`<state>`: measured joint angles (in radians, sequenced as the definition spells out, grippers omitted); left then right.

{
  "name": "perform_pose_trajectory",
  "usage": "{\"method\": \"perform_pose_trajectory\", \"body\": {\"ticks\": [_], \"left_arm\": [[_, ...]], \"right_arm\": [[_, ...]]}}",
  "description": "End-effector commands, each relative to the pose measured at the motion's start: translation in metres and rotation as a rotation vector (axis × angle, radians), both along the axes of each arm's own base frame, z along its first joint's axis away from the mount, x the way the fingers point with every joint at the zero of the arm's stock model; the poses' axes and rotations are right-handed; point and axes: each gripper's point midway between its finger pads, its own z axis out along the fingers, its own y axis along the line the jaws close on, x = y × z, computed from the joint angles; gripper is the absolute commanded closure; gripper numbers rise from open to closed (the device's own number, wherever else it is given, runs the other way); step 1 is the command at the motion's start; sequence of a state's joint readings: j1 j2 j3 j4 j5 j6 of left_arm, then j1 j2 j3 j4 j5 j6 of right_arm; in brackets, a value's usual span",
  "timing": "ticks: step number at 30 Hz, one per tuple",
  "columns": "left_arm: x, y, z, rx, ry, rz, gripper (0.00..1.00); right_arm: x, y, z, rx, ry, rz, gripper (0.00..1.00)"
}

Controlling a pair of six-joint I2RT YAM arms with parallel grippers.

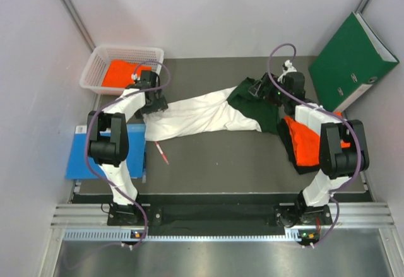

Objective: Fold and stack the t-shirts
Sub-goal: Fold the tshirt

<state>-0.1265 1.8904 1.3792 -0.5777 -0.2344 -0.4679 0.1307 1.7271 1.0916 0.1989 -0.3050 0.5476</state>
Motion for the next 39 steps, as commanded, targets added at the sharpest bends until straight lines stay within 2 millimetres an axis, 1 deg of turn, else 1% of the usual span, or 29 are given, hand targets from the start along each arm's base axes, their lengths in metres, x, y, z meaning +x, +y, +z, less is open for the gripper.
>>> {"method": "perform_pose_trajectory", "body": {"ticks": [1,2,3,4,5,6,7,8,9,10,11,13,15,16,19,20,21,23,25,26,28,30,31,33,34,36,37,38,39], "left_arm": [[0.023,0.006,0.021,0.050,-0.075,-0.006,0.01],[0.024,0.007,0.021,0.056,-0.079,-0.008,0.01],[0.025,0.008,0.020,0.065,-0.077,-0.014,0.01],[0.027,0.009,0.018,0.072,-0.073,-0.013,0.01],[0.029,0.009,0.019,0.075,-0.075,-0.016,0.01],[0.029,0.009,0.017,0.080,-0.066,-0.016,0.01],[0.030,0.010,0.015,0.082,-0.055,-0.015,0.01],[0.030,0.010,0.013,0.085,-0.052,-0.023,0.01],[0.030,0.009,0.012,0.084,-0.049,-0.022,0.01],[0.031,0.009,0.009,0.086,-0.046,-0.023,0.01],[0.032,0.009,0.010,0.086,-0.049,-0.024,0.01],[0.034,0.008,0.005,0.082,-0.046,-0.029,0.01],[0.036,0.007,0.002,0.077,-0.046,-0.030,0.01],[0.037,0.006,0.000,0.075,-0.044,-0.032,0.01],[0.040,0.009,-0.002,0.093,-0.039,-0.038,0.01],[0.040,0.010,-0.002,0.100,-0.040,-0.036,0.01],[0.041,0.011,-0.002,0.109,-0.038,-0.039,0.01],[0.044,0.015,0.000,0.129,-0.042,-0.033,0.01],[0.046,0.016,0.001,0.142,-0.039,-0.034,0.01],[0.047,0.018,0.002,0.154,-0.039,-0.031,0.01],[0.050,0.019,0.002,0.162,-0.034,-0.032,0.01],[0.051,0.020,0.002,0.169,-0.032,-0.030,0.01],[0.052,0.021,0.001,0.172,-0.030,-0.029,0.01],[0.053,0.022,0.001,0.177,-0.033,-0.027,0.01],[0.055,0.022,0.001,0.180,-0.031,-0.027,0.01],[0.055,0.022,0.000,0.186,-0.021,-0.034,0.06],[0.058,0.022,0.000,0.187,-0.024,-0.036,0.10],[0.058,0.022,-0.002,0.190,-0.015,-0.041,0.14],[0.059,0.023,-0.001,0.197,-0.015,-0.038,0.18]], "right_arm": [[-0.057,-0.005,-0.025,0.029,0.134,-0.023,0.00],[-0.066,-0.005,-0.018,0.051,0.123,-0.026,0.00],[-0.074,-0.004,-0.020,0.085,0.138,-0.036,0.00],[-0.091,-0.006,-0.036,0.094,0.183,-0.046,0.00],[-0.099,-0.005,-0.027,0.114,0.164,-0.048,0.01],[-0.106,-0.007,-0.027,0.131,0.172,-0.064,0.00],[-0.120,-0.009,-0.036,0.131,0.200,-0.070,0.00],[-0.125,-0.013,-0.023,0.136,0.164,-0.084,0.00],[-0.132,-0.014,-0.021,0.138,0.168,-0.092,0.00],[-0.140,-0.017,-0.025,0.135,0.181,-0.103,0.00],[-0.144,-0.018,-0.018,0.139,0.163,-0.108,0.00],[-0.151,-0.019,-0.027,0.148,0.182,-0.125,0.00],[-0.150,-0.020,-0.033,0.160,0.186,-0.140,0.01],[-0.153,-0.018,-0.041,0.171,0.206,-0.139,0.01],[-0.150,-0.016,-0.059,0.192,0.244,-0.146,0.02],[-0.151,-0.013,-0.071,0.202,0.286,-0.139,0.03],[-0.150,-0.010,-0.073,0.223,0.297,-0.140,0.03],[-0.153,-0.007,-0.087,0.246,0.346,-0.140,0.04],[-0.154,-0.007,-0.093,0.269,0.358,-0.156,0.05],[-0.155,-0.009,-0.098,0.269,0.373,-0.178,0.08],[-0.152,-0.013,-0.101,0.270,0.367,-0.212,0.09],[-0.146,-0.019,-0.102,0.264,0.347,-0.257,0.09],[-0.140,-0.022,-0.099,0.266,0.319,-0.275,0.09],[-0.132,-0.028,-0.102,0.261,0.308,-0.322,0.10],[-0.124,-0.030,-0.097,0.266,0.279,-0.332,0.13],[-0.114,-0.033,-0.099,0.252,0.267,-0.354,0.22],[-0.105,-0.031,-0.092,0.261,0.243,-0.350,0.29],[-0.100,-0.030,-0.097,0.260,0.247,-0.350,0.43],[-0.093,-0.031,-0.094,0.254,0.232,-0.349,0.51]]}}
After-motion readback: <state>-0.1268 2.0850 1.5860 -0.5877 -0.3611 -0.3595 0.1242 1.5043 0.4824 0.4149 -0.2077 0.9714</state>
